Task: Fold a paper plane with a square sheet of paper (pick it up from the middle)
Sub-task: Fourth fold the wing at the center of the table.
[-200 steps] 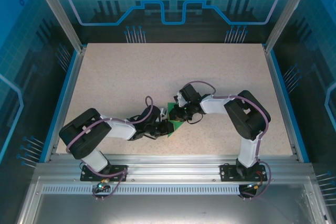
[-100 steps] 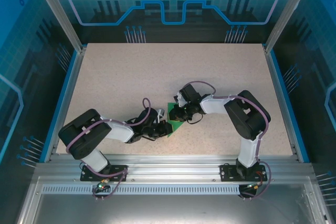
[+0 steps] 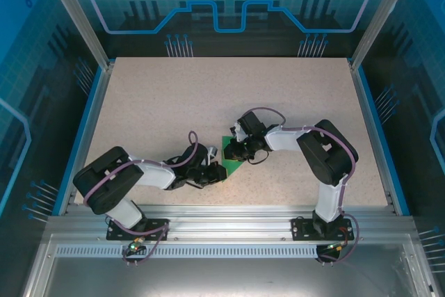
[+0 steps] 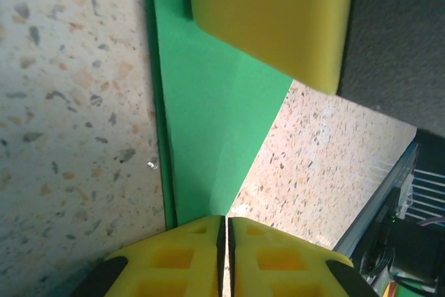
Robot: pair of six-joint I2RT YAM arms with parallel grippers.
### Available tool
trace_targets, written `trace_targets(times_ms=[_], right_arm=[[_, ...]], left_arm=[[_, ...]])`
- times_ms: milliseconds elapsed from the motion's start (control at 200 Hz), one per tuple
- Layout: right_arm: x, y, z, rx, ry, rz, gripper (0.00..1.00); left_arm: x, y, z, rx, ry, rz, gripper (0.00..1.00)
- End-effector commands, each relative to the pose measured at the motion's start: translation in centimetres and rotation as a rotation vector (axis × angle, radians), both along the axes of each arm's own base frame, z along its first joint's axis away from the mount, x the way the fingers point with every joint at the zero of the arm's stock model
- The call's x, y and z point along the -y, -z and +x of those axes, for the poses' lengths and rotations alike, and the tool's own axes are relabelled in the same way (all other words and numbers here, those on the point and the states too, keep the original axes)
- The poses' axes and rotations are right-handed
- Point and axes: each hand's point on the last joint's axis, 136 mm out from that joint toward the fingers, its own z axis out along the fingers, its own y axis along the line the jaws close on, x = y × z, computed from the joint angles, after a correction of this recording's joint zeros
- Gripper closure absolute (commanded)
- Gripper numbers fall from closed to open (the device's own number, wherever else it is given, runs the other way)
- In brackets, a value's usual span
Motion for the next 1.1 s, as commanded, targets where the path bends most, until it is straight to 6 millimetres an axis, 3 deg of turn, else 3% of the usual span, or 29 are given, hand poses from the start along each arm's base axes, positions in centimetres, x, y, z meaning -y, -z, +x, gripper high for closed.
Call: trace_targets(times_ms=[0,255,370,650,755,860,1095], right_arm=[[2.4,3.3,-0.8,-0.054,0.027,-0.139,0.84],[2.5,3.4,-1.0,-0.056,0.027,-0.144,0.84],[2.4,3.3,-1.0,-0.055,0.024,-0.142,0.84],[2.0,3.0,-0.9,-0.05,0.021,-0.131,0.84],[2.0,3.0,-0.9,-0.049,0.022,-0.13,0.84],[2.0,3.0,-0.9,-0.05,0.025,-0.129,0.84],[1.9,2.9,-0.9,-0.051,0.027,-0.124,0.84]], left_arm=[[-4.1,4.8,-6.8,-0.283,0.106,0.206,0.86],[-5.2,4.4,-7.9,-0.323,0.154,0.286,0.87],[-5.2,3.4,-7.5,-0.3,0.155,0.294,0.88],[-2.8,-3.7,-1.8,-0.007,0.05,0.164,0.83],[-1.9,-5.4,0.3,0.062,0.015,0.134,0.82],[-1.0,-5.6,1.6,0.087,-0.001,0.114,0.82],[0.4,-3.9,3.0,0.089,-0.002,0.096,0.82]])
